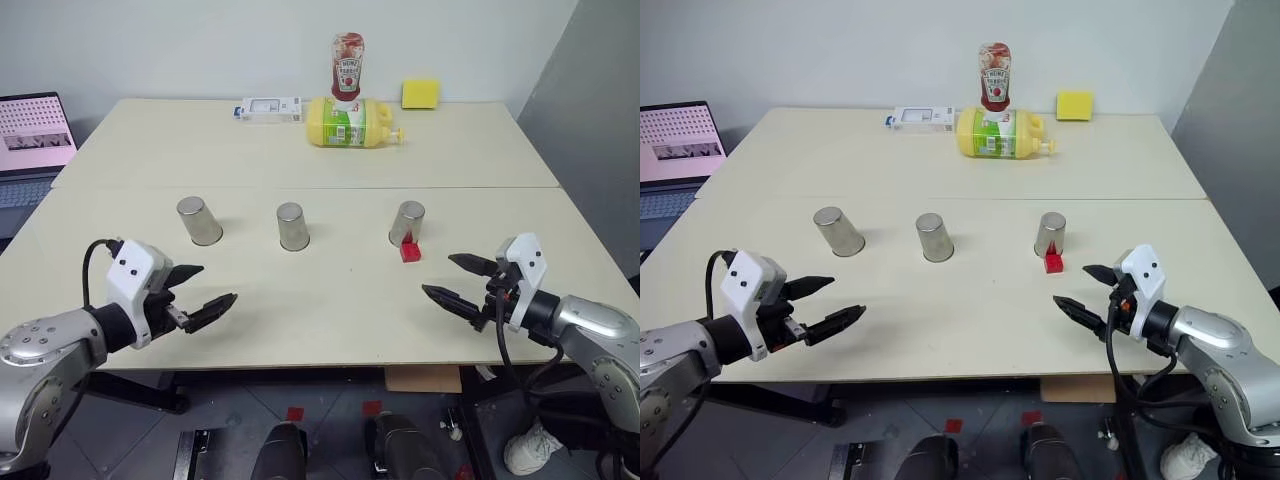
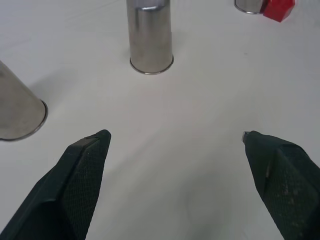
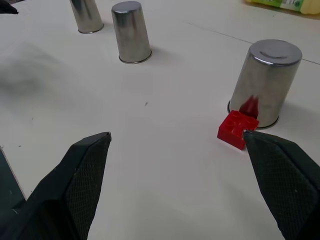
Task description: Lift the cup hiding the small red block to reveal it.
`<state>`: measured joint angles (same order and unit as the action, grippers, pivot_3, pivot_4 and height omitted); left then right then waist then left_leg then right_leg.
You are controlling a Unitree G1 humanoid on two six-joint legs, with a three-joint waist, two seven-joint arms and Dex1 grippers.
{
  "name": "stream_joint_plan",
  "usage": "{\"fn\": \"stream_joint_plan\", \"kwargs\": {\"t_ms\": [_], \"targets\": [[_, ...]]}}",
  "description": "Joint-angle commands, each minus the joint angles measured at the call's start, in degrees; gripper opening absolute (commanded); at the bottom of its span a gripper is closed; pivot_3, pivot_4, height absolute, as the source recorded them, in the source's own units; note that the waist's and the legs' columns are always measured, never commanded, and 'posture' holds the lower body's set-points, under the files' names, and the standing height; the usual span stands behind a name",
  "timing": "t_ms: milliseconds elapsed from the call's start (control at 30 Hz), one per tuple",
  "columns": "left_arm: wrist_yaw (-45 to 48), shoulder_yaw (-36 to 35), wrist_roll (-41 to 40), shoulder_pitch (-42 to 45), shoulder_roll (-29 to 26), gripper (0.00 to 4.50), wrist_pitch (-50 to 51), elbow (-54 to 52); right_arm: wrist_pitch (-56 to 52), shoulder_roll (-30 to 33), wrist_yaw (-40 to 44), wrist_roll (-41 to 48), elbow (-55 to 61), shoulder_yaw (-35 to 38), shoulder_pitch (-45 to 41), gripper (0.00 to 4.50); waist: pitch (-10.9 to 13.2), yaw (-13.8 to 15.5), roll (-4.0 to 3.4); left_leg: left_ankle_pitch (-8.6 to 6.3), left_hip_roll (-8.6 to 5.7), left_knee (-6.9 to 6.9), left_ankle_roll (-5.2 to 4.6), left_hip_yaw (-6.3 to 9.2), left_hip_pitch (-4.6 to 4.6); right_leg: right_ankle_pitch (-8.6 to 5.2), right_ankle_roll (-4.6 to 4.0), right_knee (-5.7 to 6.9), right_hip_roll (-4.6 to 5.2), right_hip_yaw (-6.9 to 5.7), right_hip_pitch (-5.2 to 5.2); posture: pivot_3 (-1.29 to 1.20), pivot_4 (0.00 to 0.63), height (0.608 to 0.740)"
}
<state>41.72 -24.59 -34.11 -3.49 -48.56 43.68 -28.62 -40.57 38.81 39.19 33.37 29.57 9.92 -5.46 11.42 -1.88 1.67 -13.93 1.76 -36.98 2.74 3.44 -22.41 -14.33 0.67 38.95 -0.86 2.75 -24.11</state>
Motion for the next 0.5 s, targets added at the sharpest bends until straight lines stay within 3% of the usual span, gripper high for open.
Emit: {"fn": "stream_joint_plan", "kwargs": {"t_ms": [33, 500], "targets": [[-0.8, -0.6, -0.8, 1.2, -0.3, 4.5, 0.7, -0.5, 0.2, 1.1, 0.7, 1.3, 2.6, 1.0, 0.1, 4.46, 0.0, 0.0, 0.0, 0.0, 0.0, 0.0, 0.0, 0.0, 0.0, 0.0, 0.0, 0.0, 0.0, 0.0, 0.0, 0.0, 0.15, 0.74], [-0.2, 0.0, 0.7, 2.3, -0.1, 4.5, -2.1, 1.7, -1.0, 0.3, -0.7, 1.4, 2.4, 0.1, -2.3, 4.46, 0.0, 0.0, 0.0, 0.0, 0.0, 0.0, 0.0, 0.01, 0.0, 0.0, 0.0, 0.0, 0.0, -0.01, 0.0, 0.0, 0.15, 0.74]]}}
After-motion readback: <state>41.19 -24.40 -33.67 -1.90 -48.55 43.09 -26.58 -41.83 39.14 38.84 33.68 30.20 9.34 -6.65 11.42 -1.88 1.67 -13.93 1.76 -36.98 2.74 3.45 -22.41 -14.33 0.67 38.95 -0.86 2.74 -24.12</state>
